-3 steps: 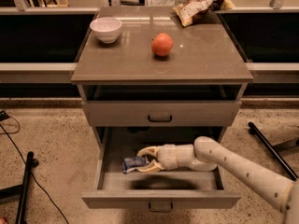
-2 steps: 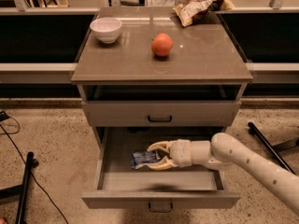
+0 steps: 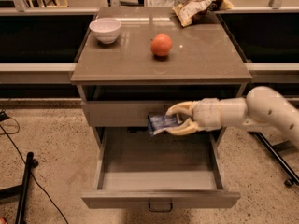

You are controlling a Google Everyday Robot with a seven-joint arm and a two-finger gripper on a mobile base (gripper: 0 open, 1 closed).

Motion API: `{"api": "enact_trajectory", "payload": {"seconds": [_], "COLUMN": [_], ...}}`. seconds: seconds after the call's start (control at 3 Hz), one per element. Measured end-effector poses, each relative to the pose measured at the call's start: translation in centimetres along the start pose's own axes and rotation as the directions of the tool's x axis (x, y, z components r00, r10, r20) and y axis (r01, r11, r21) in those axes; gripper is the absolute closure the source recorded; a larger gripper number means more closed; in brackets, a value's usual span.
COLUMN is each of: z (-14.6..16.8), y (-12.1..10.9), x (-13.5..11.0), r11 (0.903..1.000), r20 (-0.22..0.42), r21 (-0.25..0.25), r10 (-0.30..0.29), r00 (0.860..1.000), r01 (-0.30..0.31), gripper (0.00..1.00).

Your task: Pick rxbar blueberry from middle drawer and place on counter

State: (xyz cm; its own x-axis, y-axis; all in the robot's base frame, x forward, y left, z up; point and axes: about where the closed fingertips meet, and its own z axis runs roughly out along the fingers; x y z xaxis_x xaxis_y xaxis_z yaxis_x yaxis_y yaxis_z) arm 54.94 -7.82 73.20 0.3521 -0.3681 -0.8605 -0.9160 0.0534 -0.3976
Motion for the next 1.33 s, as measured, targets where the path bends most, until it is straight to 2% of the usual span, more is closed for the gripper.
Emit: {"api": "enact_trajectory", "payload": {"seconds": [0.33,0.67,1.0,1.33], "z": [-4.1,-8.5,-12.0,-13.6], "y": [-5.6,-12.9,-17.9,-20.5], "x": [-3.3,-4.4,-5.1,-2.9], "r11": [0.9983,0.9716,0.9139,0.8086], "r20": [-0.059,-0.121,-0.153,-0.111], "r21": [0.058,0.231,0.386,0.527], "r10": [0.001,0.083,0.198,0.37], "r00": [0.998,0.989,0.968,0.922], "r01": [0.002,-0.054,-0.126,-0.261], "gripper": [1.0,1.0,0.97,0.74]}}
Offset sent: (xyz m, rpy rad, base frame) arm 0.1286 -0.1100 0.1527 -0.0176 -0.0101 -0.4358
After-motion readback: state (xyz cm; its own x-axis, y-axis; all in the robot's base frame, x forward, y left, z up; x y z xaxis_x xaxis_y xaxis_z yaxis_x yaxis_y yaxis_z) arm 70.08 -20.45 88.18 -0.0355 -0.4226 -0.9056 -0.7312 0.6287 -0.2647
